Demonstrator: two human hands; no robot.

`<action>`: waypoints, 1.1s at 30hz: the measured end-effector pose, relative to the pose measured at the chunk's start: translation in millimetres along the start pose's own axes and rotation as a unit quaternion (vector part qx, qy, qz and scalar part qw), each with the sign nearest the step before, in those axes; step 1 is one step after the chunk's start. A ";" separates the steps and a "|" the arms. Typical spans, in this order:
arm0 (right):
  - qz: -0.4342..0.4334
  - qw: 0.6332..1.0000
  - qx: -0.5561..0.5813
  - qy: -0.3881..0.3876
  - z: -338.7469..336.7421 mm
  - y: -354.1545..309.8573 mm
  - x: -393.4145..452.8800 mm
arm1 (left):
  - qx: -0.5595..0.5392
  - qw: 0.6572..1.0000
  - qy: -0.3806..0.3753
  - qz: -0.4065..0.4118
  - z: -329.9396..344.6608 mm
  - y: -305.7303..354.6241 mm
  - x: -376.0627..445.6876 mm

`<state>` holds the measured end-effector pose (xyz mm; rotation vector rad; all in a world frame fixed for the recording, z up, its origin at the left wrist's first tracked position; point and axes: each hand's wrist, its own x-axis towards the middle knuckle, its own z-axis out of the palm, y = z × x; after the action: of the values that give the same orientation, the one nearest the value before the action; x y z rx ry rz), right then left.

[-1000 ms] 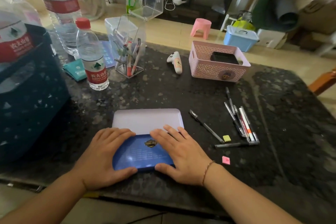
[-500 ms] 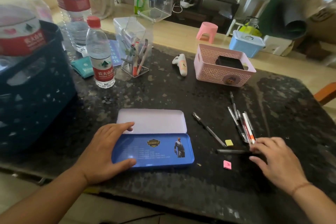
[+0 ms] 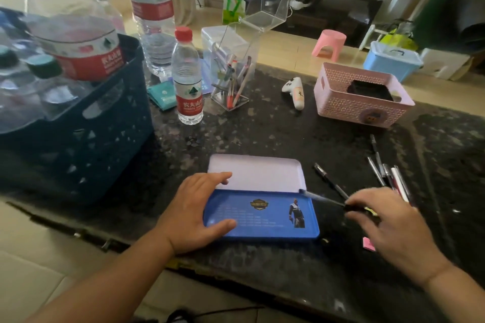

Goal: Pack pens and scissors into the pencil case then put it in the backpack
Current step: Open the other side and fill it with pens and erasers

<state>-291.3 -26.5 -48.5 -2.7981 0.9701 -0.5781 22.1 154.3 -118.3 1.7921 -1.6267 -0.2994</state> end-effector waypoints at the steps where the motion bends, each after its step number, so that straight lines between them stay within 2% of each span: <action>1: -0.025 0.999 0.009 -0.018 11.1 -20.2 11.2 | 0.000 1.000 0.001 -0.001 0.0 0.0 -0.2; 4: -0.050 0.995 0.030 -0.080 48.1 -59.2 38.8 | 0.008 1.000 0.001 0.000 0.1 0.9 -0.2; 7: -0.046 0.994 0.049 -0.088 74.5 -77.2 53.6 | 0.014 1.000 0.005 0.011 0.0 0.3 0.8; 14: -0.007 0.989 0.126 -0.074 82.5 -80.5 58.9 | 0.023 0.999 0.006 0.026 0.0 -3.0 1.8; 18: -0.017 0.987 0.154 -0.049 84.9 -77.9 52.8 | 0.027 0.999 0.014 0.037 1.5 -4.3 2.0; 21: -0.017 0.991 0.128 0.015 74.3 -67.1 52.7 | 0.029 0.999 0.016 0.036 2.3 -4.4 1.6; 23: 0.053 0.994 0.064 0.072 61.2 -43.2 53.9 | 0.030 0.999 0.016 0.032 2.0 -3.0 1.7; 24: 0.117 0.991 0.018 0.066 54.6 -27.7 54.2 | 0.031 0.999 0.018 0.031 1.8 -2.5 1.9; 26: 0.243 0.965 -0.090 -0.029 46.3 -1.6 52.1 | 0.031 0.999 0.018 0.033 1.4 -1.4 1.8; 27: 0.273 0.952 -0.120 -0.077 44.9 6.7 50.5 | 0.032 0.999 0.015 0.035 1.2 -1.0 1.7; 30: 0.277 0.945 -0.127 -0.115 50.1 15.4 46.4 | 0.038 0.999 0.012 0.036 0.7 -0.3 0.9; 33: 0.280 0.951 -0.103 -0.079 52.2 12.8 46.1 | 0.045 0.998 0.015 0.028 1.4 0.9 0.7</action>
<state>-244.8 -65.4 -85.1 -2.4848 1.7705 -0.1787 20.6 153.3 -118.6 1.8058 -1.6887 -0.1751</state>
